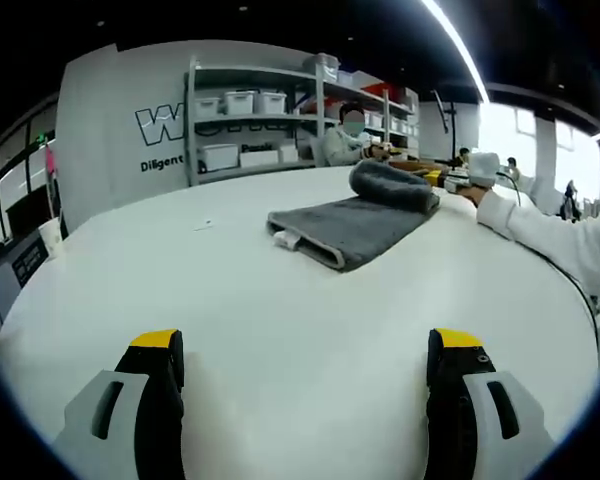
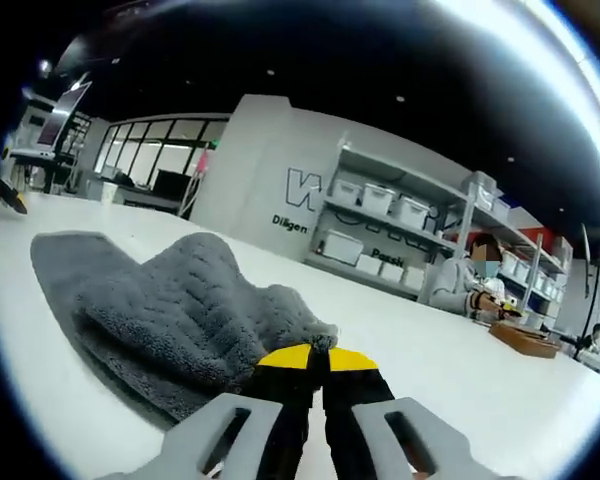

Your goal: Open the folded towel by lifting each exposed corner and separating the folded layers until the towel lies flat within the target outline without major curled edges

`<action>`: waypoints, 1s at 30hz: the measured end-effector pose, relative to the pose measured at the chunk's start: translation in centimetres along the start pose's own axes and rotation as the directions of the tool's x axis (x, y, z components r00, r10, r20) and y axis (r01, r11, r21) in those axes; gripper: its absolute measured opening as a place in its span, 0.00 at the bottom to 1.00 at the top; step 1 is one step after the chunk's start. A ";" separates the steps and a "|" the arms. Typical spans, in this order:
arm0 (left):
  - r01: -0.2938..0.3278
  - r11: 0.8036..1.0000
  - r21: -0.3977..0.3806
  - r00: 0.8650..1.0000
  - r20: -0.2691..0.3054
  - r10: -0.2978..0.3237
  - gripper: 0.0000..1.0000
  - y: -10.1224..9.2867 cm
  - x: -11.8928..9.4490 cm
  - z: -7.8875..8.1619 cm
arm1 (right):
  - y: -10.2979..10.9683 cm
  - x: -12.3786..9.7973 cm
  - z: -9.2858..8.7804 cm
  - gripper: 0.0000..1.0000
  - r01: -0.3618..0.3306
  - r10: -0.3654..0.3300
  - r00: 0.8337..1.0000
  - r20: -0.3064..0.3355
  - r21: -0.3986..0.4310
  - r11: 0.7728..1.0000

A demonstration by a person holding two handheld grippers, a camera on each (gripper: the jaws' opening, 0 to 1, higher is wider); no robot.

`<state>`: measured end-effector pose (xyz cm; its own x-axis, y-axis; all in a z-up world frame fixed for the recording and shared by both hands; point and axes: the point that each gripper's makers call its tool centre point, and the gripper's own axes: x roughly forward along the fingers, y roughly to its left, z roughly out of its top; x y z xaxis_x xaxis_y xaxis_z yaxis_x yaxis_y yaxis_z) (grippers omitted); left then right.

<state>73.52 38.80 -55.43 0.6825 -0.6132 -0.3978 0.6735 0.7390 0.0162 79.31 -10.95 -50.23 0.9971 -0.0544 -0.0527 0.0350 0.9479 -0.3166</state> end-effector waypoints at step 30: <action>0.010 1.000 -0.001 0.999 -0.031 -0.010 1.00 -0.1 0.6 -1.0 | -11.5 -3.0 -4.7 0.00 0.171 -0.172 0.982 -0.081 -0.016 0.985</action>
<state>73.56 38.61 -56.57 0.6664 -0.6118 -0.4262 0.6800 0.7331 0.0110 75.64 -23.13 -50.88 0.9675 -0.2416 -0.0744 0.2037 0.9195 -0.3363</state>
